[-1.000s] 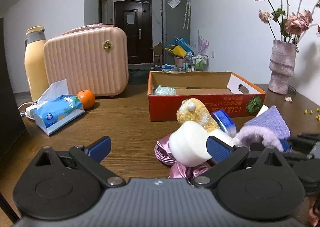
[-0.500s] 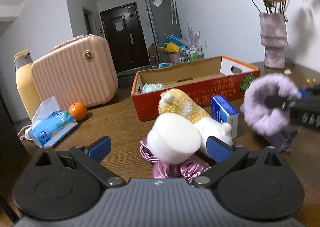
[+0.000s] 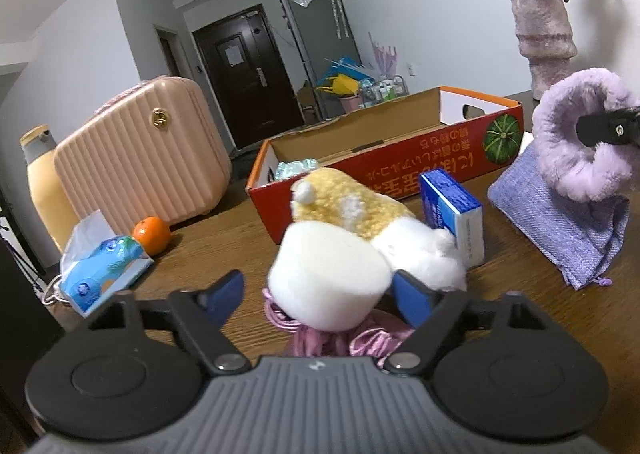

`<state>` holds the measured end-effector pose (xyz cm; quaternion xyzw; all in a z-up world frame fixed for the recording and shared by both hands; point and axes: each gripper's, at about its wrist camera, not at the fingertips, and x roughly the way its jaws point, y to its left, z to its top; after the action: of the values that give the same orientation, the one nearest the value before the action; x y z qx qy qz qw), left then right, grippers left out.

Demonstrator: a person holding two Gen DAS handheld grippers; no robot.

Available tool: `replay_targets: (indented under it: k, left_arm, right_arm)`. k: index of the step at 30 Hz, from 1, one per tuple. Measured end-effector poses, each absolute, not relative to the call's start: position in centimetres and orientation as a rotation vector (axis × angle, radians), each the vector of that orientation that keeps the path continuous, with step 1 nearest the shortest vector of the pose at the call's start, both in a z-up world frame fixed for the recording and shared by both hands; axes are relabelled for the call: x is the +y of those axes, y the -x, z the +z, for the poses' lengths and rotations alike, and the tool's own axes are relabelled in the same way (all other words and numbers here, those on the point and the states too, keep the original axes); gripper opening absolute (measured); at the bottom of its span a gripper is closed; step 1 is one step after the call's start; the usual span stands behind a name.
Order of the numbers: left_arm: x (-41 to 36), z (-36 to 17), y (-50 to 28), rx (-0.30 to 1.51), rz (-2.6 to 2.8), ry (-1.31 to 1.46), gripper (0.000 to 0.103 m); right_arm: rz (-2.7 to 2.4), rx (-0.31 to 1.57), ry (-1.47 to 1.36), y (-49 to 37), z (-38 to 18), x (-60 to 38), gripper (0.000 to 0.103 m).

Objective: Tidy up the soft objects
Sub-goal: 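Close the left gripper on the white plush toy while right lifts the sock, then carry the lavender sock and white foam cylinder over the cardboard box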

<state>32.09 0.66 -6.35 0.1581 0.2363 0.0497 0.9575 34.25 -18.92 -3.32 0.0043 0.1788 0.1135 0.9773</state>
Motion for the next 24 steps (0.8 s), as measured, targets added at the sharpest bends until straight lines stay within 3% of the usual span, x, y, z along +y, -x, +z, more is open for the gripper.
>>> replay_targets:
  k: [1,5,24]
  left_arm:
    - [0.7,-6.4,-32.2,0.483,0.093,-0.319,0.061]
    - [1.0,-6.6,-32.5,0.506,0.059,-0.301,0.054]
    - [1.5,-4.4,-31.1,0.421,0.036,-0.236,0.053]
  right_arm:
    - [0.228,0.360,-0.010,-34.3,-3.3,-19.0,0.022]
    - [0.227,0.358,-0.013,-34.4,-3.4,-19.2,0.022]
    - [0.222,0.330,-0.015,-34.2,-3.3,-19.2,0.022]
